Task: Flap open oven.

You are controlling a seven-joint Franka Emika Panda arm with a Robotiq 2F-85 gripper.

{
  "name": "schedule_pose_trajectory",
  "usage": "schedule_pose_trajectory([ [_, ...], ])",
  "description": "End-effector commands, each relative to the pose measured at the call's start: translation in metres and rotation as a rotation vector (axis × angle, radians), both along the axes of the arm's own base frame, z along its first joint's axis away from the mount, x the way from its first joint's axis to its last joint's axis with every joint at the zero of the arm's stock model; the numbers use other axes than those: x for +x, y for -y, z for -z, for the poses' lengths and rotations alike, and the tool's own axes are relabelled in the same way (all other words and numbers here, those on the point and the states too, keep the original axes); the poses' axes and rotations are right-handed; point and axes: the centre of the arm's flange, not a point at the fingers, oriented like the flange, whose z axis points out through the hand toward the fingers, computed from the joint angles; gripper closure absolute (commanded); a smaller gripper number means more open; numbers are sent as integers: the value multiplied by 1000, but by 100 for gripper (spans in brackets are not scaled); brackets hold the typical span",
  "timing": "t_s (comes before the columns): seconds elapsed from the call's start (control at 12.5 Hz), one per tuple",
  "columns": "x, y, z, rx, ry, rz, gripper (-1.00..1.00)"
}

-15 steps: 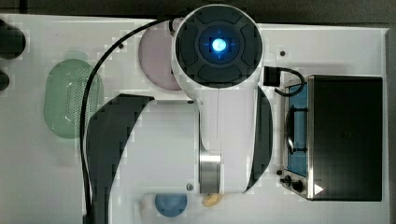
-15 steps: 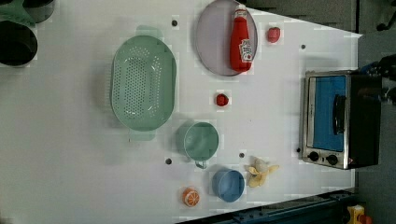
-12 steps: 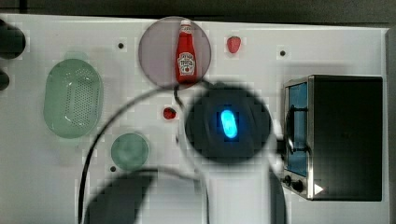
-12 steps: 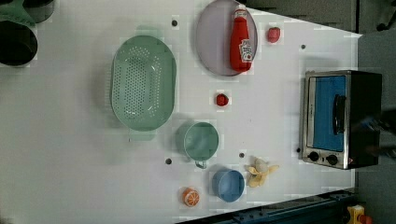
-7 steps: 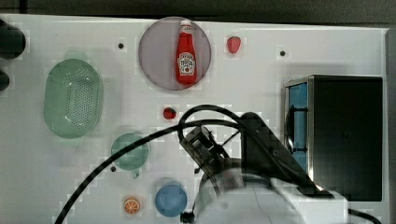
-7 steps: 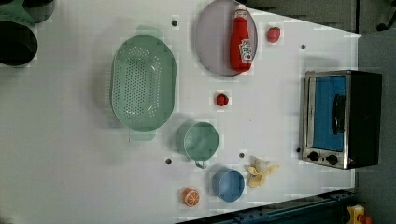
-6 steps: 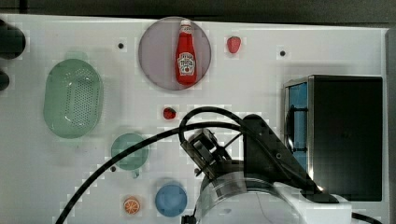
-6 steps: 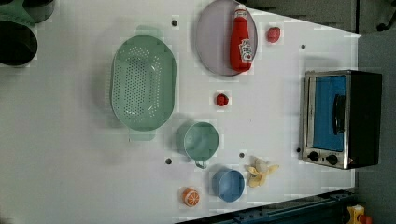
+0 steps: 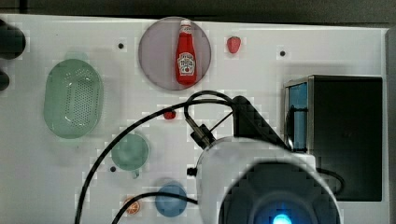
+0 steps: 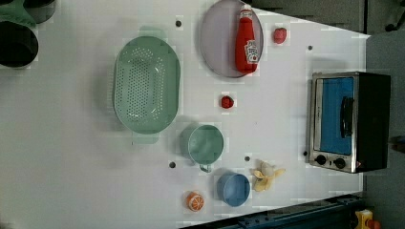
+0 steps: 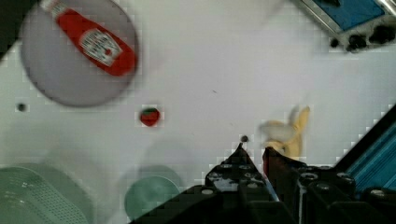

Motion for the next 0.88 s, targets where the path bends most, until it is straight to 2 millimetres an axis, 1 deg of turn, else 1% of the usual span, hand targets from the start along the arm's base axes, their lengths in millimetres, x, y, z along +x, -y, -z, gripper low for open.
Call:
schedule_pose_trajectory([
  [0.08,-7,14,6,3,-16,-127,65],
  [0.16,-7,21,15,-1,-31,-210,65],
  [0.32,-7,39,32,-21,-33,-360,65],
  [0.56,-7,76,56,-50,-17,-531,65],
  [0.72,-11,104,75,-42,-3,-574,65],
  [0.88,-11,129,94,-49,31,-548,65],
])
